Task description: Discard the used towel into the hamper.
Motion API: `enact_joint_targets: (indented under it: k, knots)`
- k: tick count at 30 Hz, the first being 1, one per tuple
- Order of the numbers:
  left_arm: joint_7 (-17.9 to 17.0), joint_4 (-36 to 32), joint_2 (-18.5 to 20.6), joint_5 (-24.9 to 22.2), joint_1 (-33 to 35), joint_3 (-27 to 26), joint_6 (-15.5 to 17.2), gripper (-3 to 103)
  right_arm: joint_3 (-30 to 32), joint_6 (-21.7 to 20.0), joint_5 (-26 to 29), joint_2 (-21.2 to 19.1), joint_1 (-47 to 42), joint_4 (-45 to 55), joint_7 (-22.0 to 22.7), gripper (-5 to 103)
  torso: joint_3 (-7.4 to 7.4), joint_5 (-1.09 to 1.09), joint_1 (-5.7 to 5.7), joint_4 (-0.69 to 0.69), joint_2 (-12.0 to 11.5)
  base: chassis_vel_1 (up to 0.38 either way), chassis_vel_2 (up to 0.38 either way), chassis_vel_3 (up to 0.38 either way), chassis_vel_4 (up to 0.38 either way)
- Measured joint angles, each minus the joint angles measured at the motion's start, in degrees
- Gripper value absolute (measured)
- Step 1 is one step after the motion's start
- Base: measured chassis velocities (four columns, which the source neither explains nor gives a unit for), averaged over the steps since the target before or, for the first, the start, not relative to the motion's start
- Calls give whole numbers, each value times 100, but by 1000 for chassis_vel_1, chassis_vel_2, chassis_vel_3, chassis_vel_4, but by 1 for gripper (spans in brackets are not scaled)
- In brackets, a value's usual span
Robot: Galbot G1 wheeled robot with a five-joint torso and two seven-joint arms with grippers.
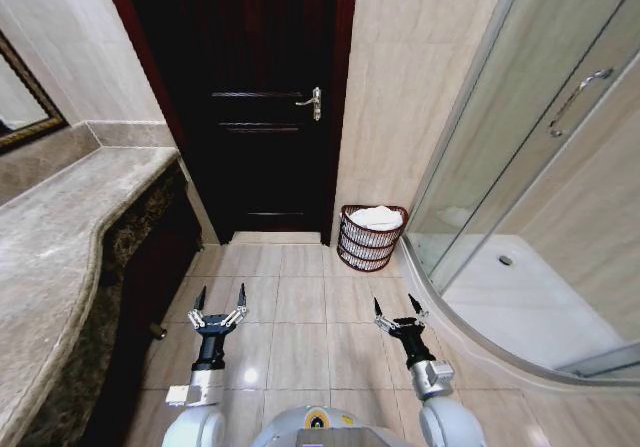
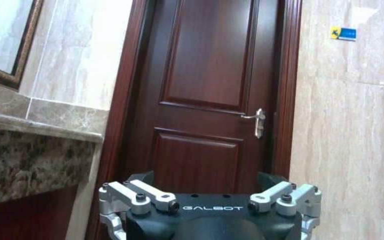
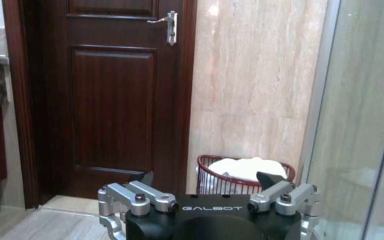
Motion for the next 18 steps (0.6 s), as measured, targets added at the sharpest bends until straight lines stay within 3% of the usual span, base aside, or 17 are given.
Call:
enact_joint_targets:
  k: [18]
  knots:
    - [0,0,0,0,0,0,0,100,0,0,0,0,0,0,0,100,36,0,36,0,73,0,0,0,0]
